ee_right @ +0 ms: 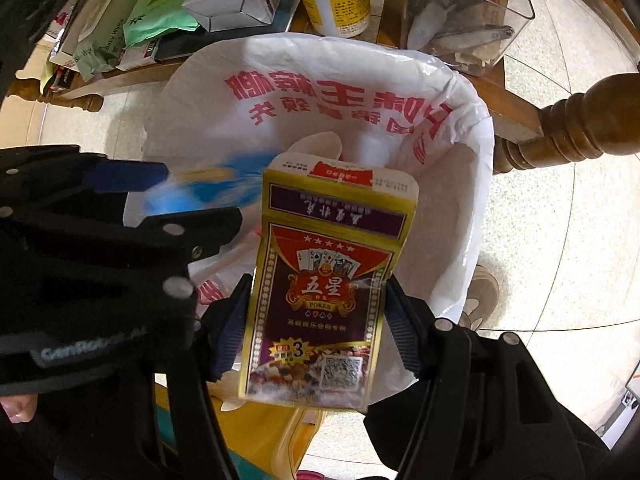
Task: Collect trash
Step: 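Open the left tool over the bag while the right tool releases the card box, then raise both open tools back over the table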
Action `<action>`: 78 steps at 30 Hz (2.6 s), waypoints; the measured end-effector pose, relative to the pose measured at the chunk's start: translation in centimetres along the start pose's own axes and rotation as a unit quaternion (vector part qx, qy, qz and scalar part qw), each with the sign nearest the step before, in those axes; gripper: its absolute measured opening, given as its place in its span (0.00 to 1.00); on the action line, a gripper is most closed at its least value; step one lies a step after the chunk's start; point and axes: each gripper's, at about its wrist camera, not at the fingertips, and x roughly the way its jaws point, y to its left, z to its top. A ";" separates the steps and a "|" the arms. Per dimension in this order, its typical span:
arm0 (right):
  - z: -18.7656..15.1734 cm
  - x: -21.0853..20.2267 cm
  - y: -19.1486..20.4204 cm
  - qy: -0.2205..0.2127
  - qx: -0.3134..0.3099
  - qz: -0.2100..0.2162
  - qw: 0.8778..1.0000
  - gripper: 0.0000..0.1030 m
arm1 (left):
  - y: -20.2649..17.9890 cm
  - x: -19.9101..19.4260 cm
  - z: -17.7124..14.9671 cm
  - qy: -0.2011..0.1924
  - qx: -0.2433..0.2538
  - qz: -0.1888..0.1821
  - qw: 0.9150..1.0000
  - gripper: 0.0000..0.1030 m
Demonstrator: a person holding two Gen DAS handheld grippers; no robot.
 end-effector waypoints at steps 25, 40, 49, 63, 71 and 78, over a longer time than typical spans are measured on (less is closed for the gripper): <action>-1.1 -1.5 -1.0 -0.025 0.015 -0.023 0.999 0.76 | -1.0 -2.5 -0.8 -0.028 0.017 0.037 0.999 0.70; -9.0 -19.4 0.4 -0.099 -0.052 0.024 0.993 0.83 | -2.0 -19.6 -11.6 -0.117 0.055 0.056 0.990 0.83; -9.3 -38.1 -0.3 -0.239 -0.088 -0.009 0.967 0.91 | -5.4 -37.6 -12.4 -0.189 0.076 0.034 0.978 0.91; -4.3 -49.9 -0.8 -0.301 -0.141 -0.029 0.943 0.92 | -10.0 -47.0 -7.3 -0.229 0.085 0.092 0.965 0.93; -1.0 -50.4 -3.2 -0.300 -0.126 -0.027 0.945 0.92 | -11.1 -46.2 -3.6 -0.218 0.087 0.091 0.968 0.93; 1.5 -48.0 -4.0 -0.277 -0.127 -0.046 0.951 0.92 | -10.5 -43.3 -0.1 -0.190 0.081 0.085 0.975 0.93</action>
